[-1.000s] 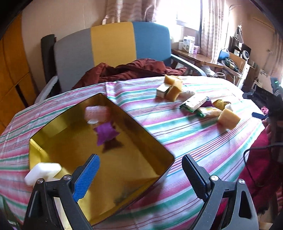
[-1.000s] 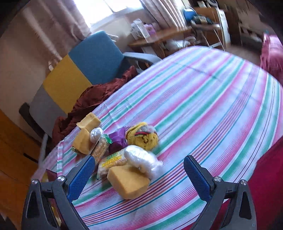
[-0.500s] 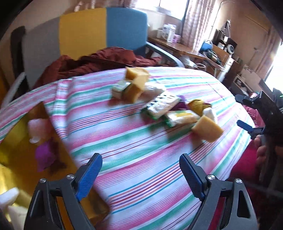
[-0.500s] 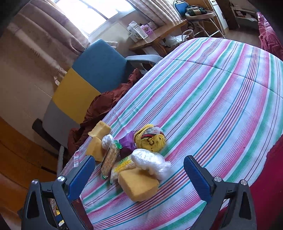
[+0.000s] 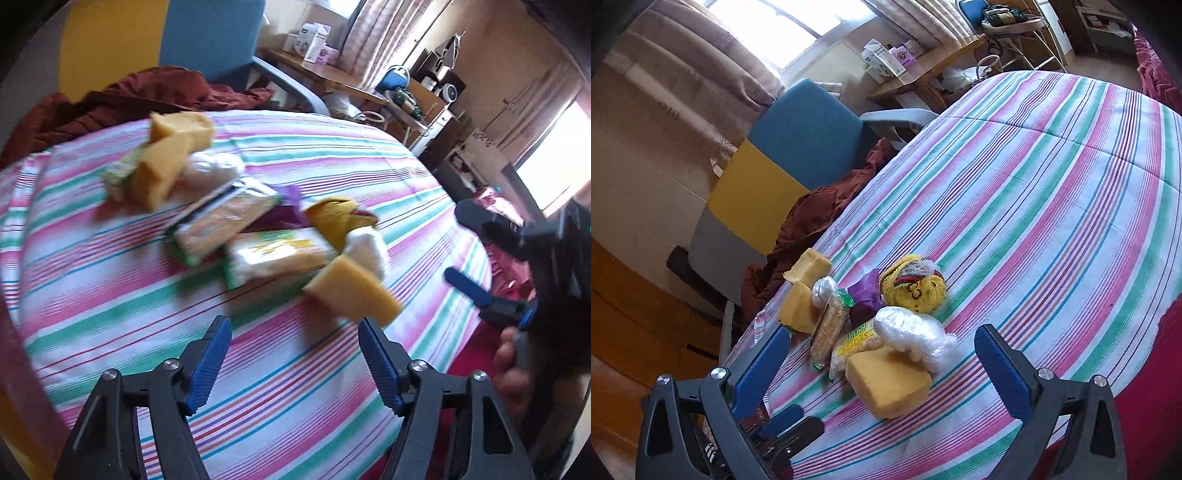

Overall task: Organize objects
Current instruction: 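Grasp the yellow sponge with the left tool while the right tool grasps the plastic-wrapped roll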

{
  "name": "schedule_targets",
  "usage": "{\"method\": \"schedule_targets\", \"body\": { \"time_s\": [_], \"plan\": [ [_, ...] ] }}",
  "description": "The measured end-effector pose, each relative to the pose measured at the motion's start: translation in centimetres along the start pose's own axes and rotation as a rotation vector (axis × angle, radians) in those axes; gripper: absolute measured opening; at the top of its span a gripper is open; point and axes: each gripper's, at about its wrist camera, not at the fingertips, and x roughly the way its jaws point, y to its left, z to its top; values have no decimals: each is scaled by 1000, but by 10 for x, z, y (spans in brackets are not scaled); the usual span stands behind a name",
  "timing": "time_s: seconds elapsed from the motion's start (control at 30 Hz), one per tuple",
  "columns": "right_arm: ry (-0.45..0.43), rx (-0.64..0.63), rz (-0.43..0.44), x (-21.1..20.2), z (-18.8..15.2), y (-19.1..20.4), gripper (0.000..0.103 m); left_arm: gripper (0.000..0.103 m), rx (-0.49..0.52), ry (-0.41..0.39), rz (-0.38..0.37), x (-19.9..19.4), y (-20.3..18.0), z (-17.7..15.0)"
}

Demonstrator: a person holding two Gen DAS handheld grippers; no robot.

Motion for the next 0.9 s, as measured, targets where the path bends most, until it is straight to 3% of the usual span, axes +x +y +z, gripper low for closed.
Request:
{"method": "schedule_targets", "body": {
  "time_s": [0.2, 0.37, 0.47, 0.57, 0.9],
  "plan": [
    [6, 4, 4, 0, 0, -1, 102, 79, -71, 35, -62, 28, -12, 18],
    [9, 9, 1, 1, 1, -1, 102, 78, -71, 76, -77, 54, -24, 25],
    [12, 16, -3, 3, 0, -2, 102, 58, -34, 82, -57, 63, -26, 20],
    [21, 21, -13, 5, 0, -3, 102, 51, -15, 68, -77, 54, -19, 8],
    [103, -6, -102, 22, -2, 0, 102, 49, -62, 75, -91, 5, 25, -45]
  ]
}}
